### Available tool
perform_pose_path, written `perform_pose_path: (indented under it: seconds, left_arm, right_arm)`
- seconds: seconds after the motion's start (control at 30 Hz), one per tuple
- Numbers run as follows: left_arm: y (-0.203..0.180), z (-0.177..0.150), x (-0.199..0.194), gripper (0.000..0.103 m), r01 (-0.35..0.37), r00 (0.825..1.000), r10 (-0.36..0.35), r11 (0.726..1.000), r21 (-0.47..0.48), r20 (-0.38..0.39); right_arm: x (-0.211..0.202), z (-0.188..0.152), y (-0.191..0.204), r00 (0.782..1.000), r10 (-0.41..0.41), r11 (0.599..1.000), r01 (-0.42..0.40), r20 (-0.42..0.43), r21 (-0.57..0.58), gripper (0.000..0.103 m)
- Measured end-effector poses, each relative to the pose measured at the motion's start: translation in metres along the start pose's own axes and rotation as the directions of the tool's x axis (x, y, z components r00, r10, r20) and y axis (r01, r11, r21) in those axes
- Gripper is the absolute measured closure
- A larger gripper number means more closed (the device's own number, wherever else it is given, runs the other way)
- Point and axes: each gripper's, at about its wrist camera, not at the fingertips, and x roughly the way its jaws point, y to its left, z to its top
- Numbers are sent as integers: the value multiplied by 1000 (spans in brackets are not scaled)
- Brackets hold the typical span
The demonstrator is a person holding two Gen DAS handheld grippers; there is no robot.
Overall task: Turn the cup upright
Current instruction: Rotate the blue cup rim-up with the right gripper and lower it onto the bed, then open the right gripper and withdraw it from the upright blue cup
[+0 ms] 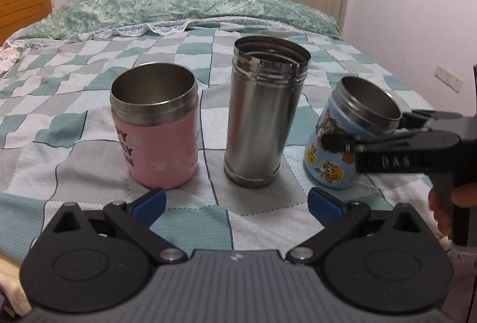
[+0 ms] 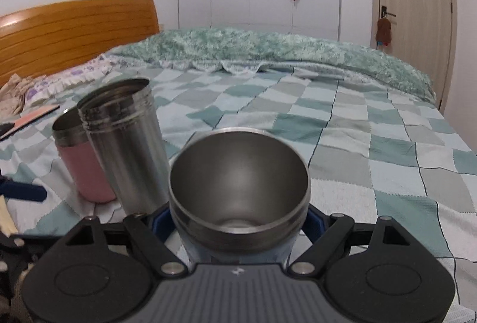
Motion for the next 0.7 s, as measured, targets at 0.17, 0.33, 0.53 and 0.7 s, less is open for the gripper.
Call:
perform_pose_path:
  seconds: [0.17, 0.33, 0.53, 0.7]
  left_arm:
    - [-8, -1, -10, 0, 6, 1000, -6, 1000, -6, 25]
    - [-26, -6, -30, 0, 43, 993, -41, 999, -13, 109]
    - [-57, -23, -50, 0, 95, 970, -88, 995, -21, 225]
    - [-82, -42, -60, 0, 110, 951, -100, 994, -17, 294]
  right_arm:
    - [-26, -10, -6, 996, 5, 1000, -6, 87, 13, 0]
    - [-72, -26, -16, 978, 5, 999, -11, 210, 31, 0]
    - [-128, -59, -29, 947, -31, 999, 33, 319, 0, 0]
    - [-163, -84, -36, 926, -69, 996, 82, 371, -19, 0]
